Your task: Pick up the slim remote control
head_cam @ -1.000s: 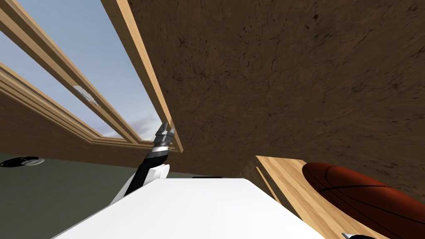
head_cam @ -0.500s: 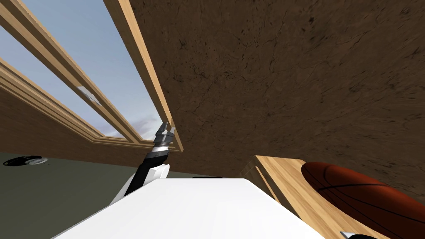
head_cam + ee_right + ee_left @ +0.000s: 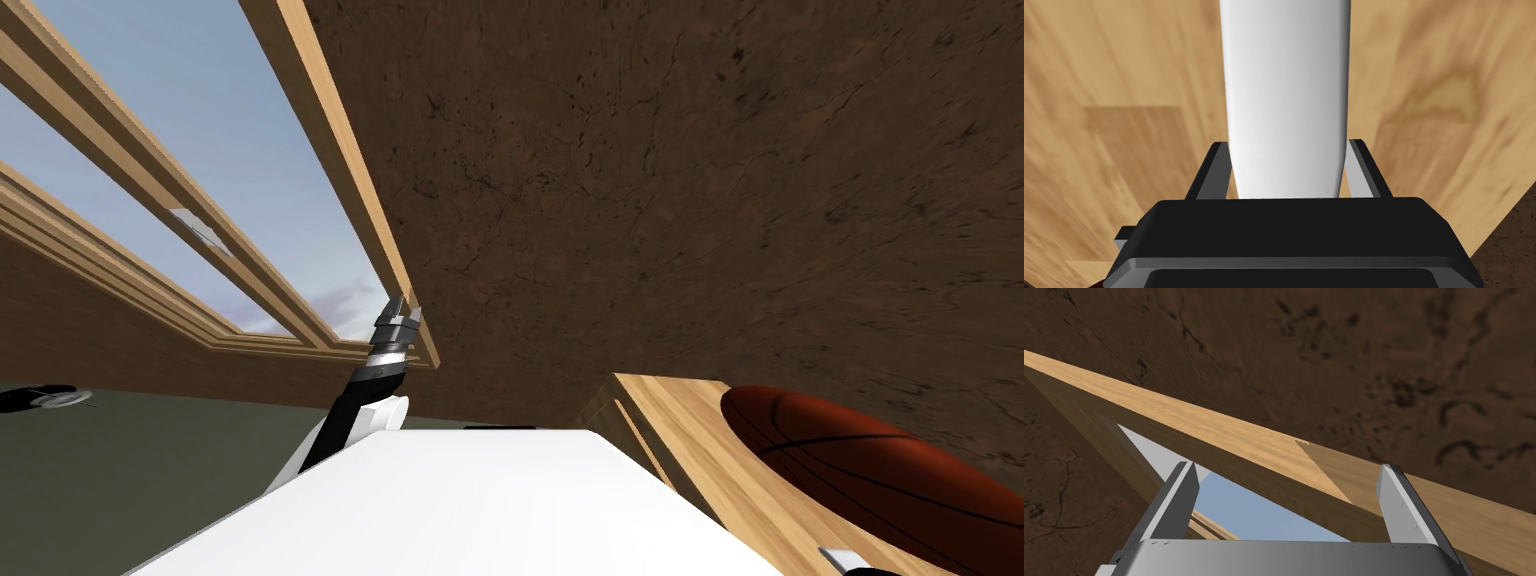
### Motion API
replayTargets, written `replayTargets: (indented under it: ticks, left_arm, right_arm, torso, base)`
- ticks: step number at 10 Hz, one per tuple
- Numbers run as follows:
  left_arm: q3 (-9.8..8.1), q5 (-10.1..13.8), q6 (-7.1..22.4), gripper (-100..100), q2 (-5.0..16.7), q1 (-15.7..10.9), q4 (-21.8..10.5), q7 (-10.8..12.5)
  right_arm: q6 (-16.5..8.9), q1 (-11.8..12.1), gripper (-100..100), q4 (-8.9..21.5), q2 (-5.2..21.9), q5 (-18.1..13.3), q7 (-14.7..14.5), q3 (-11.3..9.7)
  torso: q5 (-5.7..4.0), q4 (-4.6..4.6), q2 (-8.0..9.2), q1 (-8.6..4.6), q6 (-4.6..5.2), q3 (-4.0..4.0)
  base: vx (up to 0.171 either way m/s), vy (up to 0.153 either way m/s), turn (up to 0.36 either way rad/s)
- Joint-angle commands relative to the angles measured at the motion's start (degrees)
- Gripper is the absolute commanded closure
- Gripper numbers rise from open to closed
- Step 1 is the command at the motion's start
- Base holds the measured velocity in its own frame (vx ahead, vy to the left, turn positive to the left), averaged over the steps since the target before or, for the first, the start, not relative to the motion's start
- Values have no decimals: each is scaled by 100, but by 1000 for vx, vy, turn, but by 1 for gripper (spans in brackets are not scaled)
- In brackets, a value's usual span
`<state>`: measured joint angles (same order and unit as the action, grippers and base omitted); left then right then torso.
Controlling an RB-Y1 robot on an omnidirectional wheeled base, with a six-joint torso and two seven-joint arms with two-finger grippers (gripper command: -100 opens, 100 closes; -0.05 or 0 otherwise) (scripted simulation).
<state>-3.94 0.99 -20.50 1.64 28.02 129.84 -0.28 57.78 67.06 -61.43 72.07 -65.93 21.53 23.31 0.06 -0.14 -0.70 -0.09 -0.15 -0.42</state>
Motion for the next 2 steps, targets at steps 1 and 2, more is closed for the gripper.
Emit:
replayTargets:
  ticks: [1,2]
  left_arm:
    - [0,0,0,0,0,0,0,0]
    - [0,0,0,0,0,0,0,0]
  right_arm:
    - [0,0,100,0,0,0,0,0]
    - [20,8,0,-5,9,-2,14,12]
  torso:
    - [0,0,0,0,0,0]
    - [-3,1,4,-3,0,2]
  base:
    - [15,8,-11]
    - [0,0,0]
